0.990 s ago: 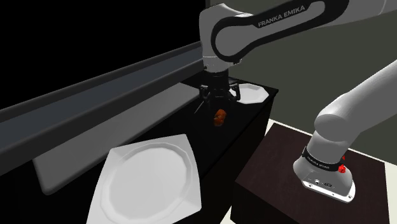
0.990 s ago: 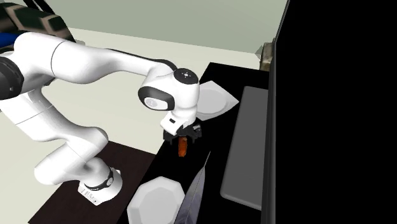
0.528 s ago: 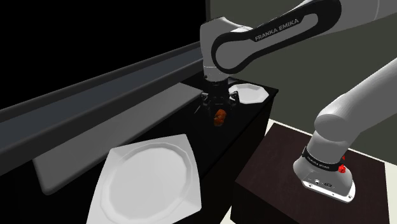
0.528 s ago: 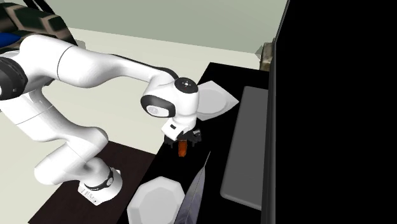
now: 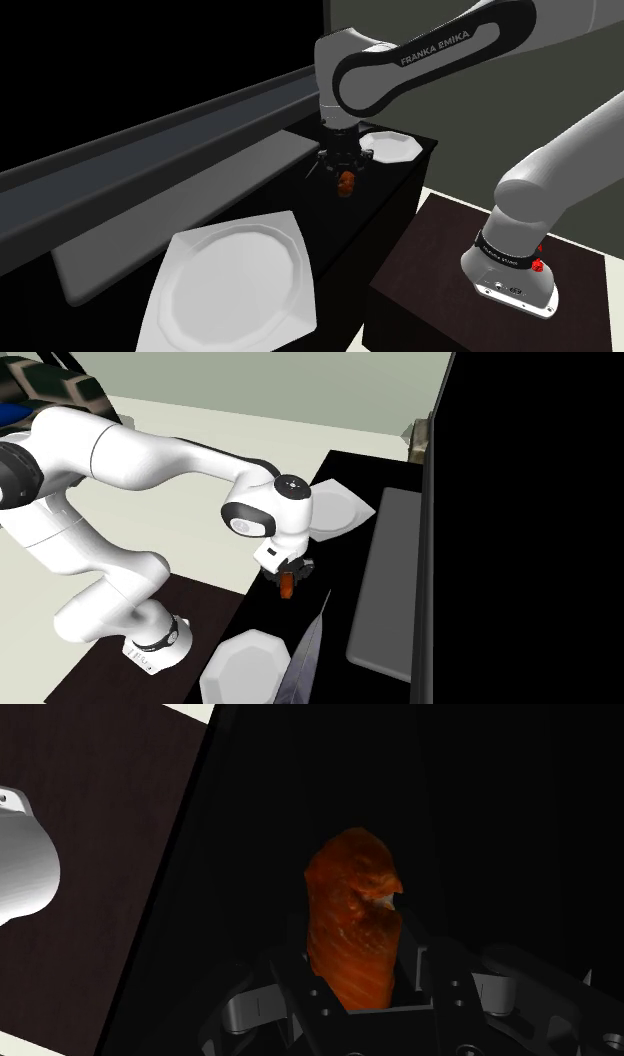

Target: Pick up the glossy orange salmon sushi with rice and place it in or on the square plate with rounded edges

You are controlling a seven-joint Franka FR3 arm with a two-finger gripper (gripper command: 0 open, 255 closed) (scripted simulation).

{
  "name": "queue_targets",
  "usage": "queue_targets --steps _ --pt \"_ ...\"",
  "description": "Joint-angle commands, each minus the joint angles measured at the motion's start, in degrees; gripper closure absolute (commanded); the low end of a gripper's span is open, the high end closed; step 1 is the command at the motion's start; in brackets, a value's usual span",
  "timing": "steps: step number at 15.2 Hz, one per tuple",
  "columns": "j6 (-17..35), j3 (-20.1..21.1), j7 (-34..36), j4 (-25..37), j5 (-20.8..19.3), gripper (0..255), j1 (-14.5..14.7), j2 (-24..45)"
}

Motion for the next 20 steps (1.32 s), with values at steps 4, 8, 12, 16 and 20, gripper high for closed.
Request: queue_targets --steps 4,8,12,16,20 --pt "-0.02 0.0 0.0 -0.02 0.0 255 0.0 0.01" --pt "0.0 0.01 0.0 -0.03 0.0 255 0.0 0.01" --pt "-3.3 -0.87 -0.01 2.29 -0.2 255 0.01 -0.99" --pt "-6.51 -1.69 0.05 4.77 -0.46 255 -0.03 -1.73" --pt "-9.65 -2.42 0.18 7.43 -0.77 255 -0.13 -2.21"
